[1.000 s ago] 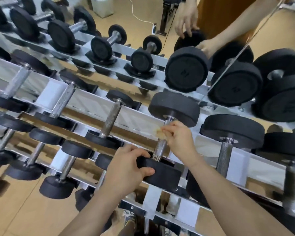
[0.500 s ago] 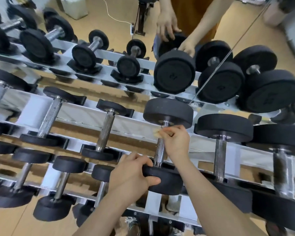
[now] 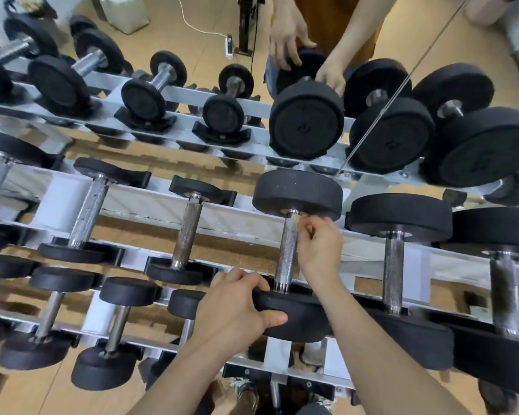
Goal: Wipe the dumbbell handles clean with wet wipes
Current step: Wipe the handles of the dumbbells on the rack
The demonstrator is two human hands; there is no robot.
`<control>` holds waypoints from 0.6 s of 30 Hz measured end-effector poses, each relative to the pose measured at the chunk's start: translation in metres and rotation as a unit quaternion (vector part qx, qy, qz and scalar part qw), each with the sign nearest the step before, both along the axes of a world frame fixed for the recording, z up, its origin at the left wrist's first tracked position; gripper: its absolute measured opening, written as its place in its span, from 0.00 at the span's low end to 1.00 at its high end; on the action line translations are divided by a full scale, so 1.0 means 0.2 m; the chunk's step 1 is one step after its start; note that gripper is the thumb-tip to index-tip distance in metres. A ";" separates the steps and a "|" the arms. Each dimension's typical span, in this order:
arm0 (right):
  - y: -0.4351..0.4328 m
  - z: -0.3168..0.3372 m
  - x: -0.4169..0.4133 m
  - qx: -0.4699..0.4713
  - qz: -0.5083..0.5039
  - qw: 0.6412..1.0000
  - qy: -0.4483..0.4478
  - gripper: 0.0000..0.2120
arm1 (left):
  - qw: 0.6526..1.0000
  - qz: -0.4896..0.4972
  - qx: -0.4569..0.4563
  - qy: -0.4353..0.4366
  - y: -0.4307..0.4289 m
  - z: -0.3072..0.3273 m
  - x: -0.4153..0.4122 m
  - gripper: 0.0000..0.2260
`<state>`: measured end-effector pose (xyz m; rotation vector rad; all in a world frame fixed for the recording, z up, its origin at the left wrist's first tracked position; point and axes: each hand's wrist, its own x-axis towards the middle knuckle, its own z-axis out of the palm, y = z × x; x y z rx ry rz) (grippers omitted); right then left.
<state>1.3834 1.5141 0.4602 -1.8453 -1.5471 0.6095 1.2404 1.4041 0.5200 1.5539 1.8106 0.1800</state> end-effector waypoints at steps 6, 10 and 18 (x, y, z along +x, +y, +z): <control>0.01 0.03 0.07 0.033 0.153 0.983 -0.094 0.07 | 1.000 -0.008 -0.002 -0.004 0.01 0.01 0.00 0.20; -0.02 0.03 0.05 -0.047 0.193 0.972 -0.129 0.12 | 1.000 -0.008 -0.003 0.000 0.01 0.01 0.00 0.20; 0.01 0.12 0.04 -0.033 0.303 0.929 -0.211 0.13 | 1.000 -0.010 -0.002 -0.006 -0.01 0.01 -0.01 0.21</control>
